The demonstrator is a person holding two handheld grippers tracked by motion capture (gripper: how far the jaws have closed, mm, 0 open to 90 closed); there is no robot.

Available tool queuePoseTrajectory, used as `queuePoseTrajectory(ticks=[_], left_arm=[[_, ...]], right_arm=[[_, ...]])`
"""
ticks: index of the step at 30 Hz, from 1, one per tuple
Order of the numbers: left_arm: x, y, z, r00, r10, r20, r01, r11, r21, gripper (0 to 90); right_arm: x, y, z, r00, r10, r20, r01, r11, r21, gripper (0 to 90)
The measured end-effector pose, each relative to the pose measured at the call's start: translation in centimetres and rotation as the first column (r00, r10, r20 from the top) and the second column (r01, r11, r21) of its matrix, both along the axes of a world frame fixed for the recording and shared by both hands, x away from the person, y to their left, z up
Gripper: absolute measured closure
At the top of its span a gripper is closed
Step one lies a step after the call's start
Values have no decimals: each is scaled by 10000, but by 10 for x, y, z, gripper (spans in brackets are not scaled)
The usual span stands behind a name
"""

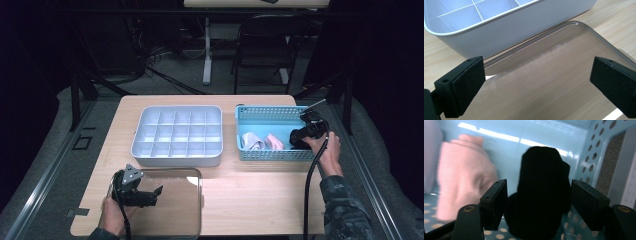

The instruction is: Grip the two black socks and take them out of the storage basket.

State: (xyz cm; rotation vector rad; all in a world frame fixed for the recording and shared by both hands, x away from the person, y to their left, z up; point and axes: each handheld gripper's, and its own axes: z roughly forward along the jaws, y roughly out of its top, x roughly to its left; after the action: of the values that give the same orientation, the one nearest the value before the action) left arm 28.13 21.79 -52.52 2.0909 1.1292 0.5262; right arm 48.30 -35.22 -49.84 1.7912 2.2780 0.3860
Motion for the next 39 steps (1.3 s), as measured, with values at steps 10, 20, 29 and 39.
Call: queuePoseTrajectory(ticks=[10, 20, 29, 39], left_arm=[[1, -2, 0, 10000, -54, -4, 54, 10000, 33, 1], [0, -1, 1, 10000, -81, 22, 81, 10000, 29, 1], [0, -3, 0, 9999, -118, -13, 118, 9999, 15, 1], [0, -3, 0, 9999, -171, -11, 171, 9998, -75, 1]], right_arm=[[9, 3, -13, 9979, -310, -563, 291, 9990, -344, 400], [7, 5, -9, 9972, -425, -620, 405, 9987, -323, 619], [5, 2, 12, 9990, -407, -198, 406, 9992, -58, 623], [4, -2, 40, 9990, -277, 361, 268, 9993, 254, 629]])
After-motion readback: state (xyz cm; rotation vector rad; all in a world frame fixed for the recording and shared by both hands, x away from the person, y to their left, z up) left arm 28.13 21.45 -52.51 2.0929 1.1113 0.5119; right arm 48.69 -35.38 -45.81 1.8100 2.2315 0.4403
